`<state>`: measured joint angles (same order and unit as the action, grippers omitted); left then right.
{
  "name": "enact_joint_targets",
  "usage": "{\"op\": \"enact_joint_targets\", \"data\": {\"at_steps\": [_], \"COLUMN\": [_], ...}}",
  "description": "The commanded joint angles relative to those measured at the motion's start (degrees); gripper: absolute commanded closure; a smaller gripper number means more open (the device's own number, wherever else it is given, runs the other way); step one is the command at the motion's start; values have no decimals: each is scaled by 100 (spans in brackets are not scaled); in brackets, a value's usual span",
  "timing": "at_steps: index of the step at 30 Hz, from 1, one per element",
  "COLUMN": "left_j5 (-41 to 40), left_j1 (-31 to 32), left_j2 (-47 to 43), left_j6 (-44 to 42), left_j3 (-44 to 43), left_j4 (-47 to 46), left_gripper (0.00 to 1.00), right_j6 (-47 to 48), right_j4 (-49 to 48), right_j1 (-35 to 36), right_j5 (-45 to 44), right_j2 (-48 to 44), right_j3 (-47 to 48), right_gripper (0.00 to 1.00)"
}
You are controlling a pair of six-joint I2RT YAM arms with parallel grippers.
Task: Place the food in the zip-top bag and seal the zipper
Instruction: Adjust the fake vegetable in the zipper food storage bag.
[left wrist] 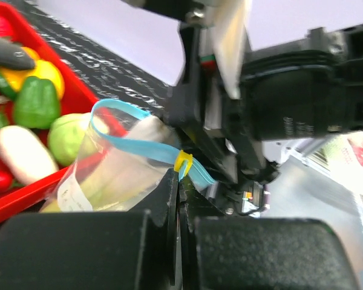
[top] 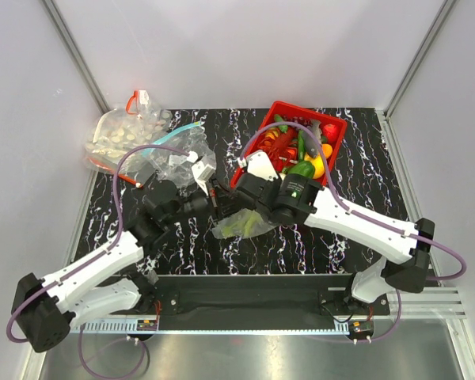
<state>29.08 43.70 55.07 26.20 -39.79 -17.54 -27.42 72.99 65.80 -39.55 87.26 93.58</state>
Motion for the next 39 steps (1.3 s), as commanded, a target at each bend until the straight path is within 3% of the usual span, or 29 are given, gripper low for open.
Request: {"op": "enact_joint_targets", "data": {"at_steps": [1, 11, 16, 19, 20, 23, 32, 36, 39], "left_j5": [-148, -95, -78, -52, -43, 150, 459, 152, -94], "left_j1": [-72, -151, -380, -494, -503, -503, -231, 277, 603], "left_j2": [-216, -497, -769, -971, -998, -876, 152, 662, 1250], "left_j6": [-211, -238, -247, -238, -238, -238, 395, 816, 1315], "left_j3": [234, 911, 1113, 1175, 1158, 904, 69, -125, -134], "left_j4": [-197, -821, -804, -795, -769, -628, -1401, -2310, -3391], "left_gripper": [100, 100, 100, 100, 100, 100, 100, 100, 100], "right_j6": [210, 308, 202, 176, 167, 114, -88, -622, -457], "right_j4": [-644, -1602, -2209, -2351, -2264, -1931, 483, 1891, 2008], "right_j1": [100, 100, 82, -5, -41, -137, -129, -129, -129], "right_j5": [667, 1327, 1634, 1784, 1723, 1512, 406, -122, -88], "right_j2": [1, 353, 107, 54, 63, 98, 124, 352, 283], "right_j3": [20, -68, -402, -472, -446, -376, 861, 1478, 1374], "right_gripper": [91, 86, 72, 86, 94, 99, 100, 100, 100]}}
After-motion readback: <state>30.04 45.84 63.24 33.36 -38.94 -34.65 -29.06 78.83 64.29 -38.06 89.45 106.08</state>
